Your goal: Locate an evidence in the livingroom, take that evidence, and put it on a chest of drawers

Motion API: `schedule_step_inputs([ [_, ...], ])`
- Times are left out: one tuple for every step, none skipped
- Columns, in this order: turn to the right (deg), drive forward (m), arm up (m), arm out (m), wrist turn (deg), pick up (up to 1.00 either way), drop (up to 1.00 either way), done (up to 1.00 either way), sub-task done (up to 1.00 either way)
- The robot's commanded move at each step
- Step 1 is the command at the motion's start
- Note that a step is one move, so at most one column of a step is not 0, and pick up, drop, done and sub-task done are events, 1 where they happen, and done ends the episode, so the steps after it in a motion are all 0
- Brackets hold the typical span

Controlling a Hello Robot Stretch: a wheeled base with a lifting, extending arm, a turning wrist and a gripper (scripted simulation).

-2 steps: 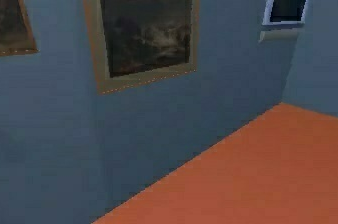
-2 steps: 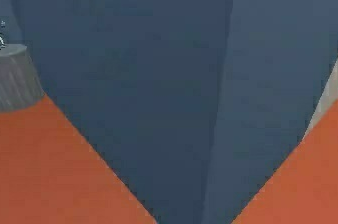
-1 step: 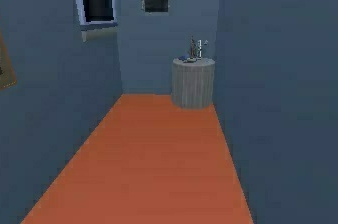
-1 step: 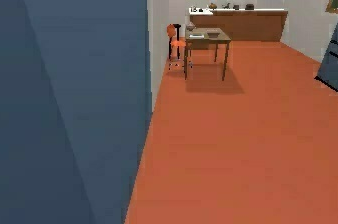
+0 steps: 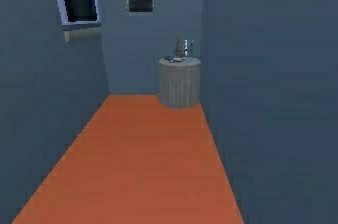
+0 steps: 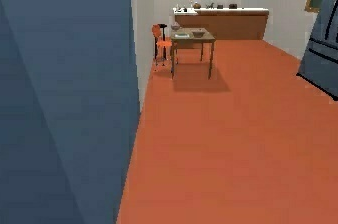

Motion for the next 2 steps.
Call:
schedule_step_inputs([
  [0.0,1.0,0.0,0.0,0.0,0.0,0.0,0.0,0.0],
  [0.0,1.0,0.0,0.0,0.0,0.0,0.0,0.0,0.0],
])
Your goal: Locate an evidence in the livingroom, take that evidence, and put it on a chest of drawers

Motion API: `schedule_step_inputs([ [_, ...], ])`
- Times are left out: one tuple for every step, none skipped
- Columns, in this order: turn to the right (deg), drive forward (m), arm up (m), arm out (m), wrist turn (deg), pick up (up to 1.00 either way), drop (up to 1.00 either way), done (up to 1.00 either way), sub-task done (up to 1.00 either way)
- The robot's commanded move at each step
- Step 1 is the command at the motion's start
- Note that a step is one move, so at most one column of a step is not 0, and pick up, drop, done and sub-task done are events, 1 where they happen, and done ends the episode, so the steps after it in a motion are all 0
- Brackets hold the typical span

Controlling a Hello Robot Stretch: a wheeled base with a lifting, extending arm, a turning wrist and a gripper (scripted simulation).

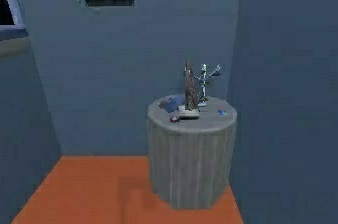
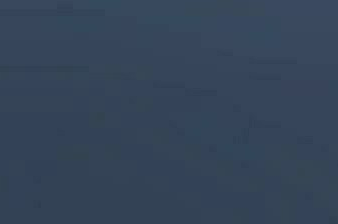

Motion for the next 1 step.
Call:
schedule_step_inputs([
  [0.0,0.5,0.0,0.0,0.0,0.0,0.0,0.0,0.0],
])
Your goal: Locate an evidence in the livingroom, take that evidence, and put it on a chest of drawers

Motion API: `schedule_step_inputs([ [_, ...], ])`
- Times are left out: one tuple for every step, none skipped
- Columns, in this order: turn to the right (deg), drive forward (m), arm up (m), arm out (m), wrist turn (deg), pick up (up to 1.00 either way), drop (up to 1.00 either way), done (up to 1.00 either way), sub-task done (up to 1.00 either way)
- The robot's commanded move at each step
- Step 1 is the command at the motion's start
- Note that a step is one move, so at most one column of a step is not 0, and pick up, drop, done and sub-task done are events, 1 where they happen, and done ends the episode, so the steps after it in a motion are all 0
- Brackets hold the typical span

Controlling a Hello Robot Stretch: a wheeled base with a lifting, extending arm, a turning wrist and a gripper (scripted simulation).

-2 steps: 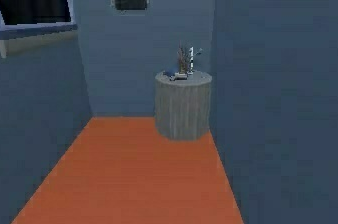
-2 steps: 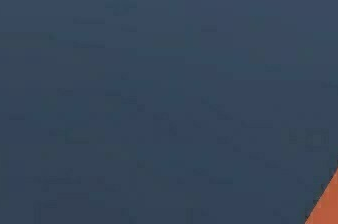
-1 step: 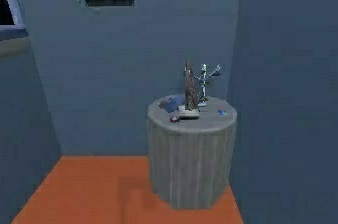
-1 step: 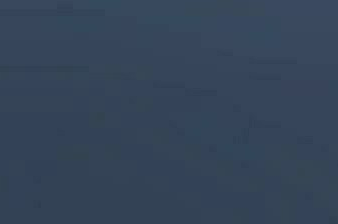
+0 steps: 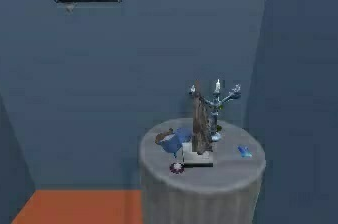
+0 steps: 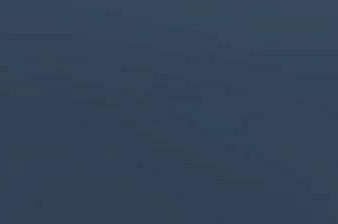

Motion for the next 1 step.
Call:
schedule_step_inputs([
  [-45.0,0.0,0.0,0.0,0.0,0.0,0.0,0.0,0.0],
])
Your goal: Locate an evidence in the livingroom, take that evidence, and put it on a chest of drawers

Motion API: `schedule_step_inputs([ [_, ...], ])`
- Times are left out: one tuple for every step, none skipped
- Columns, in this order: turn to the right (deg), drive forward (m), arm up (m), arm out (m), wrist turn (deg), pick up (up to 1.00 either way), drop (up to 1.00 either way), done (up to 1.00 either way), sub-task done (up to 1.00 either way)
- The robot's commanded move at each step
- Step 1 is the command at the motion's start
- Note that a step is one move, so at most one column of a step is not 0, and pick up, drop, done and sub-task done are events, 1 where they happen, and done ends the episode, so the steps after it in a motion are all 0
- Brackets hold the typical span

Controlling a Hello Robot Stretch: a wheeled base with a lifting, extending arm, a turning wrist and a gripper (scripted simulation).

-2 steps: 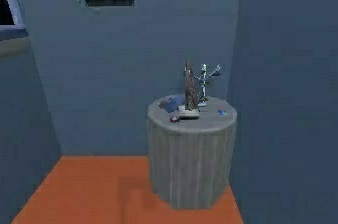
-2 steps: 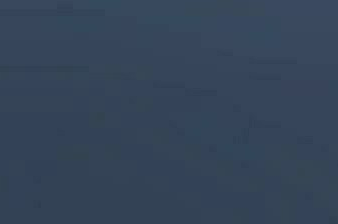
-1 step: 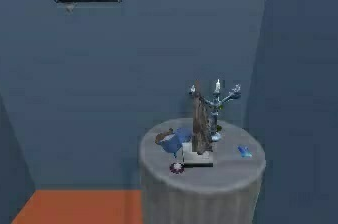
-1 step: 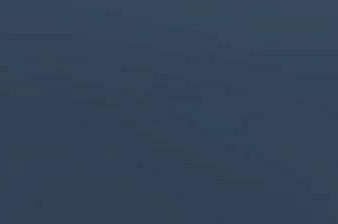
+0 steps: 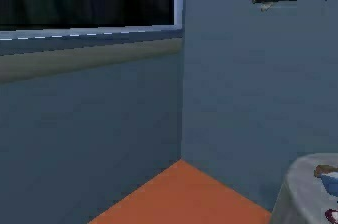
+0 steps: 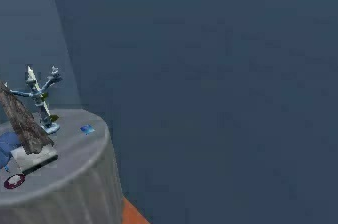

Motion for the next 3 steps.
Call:
schedule_step_inputs([
  [-21.0,0.0,0.0,0.0,0.0,0.0,0.0,0.0,0.0],
  [45.0,0.0,0.0,0.0,0.0,0.0,0.0,0.0,0.0],
  [45.0,0.0,0.0,0.0,0.0,0.0,0.0,0.0,0.0],
])
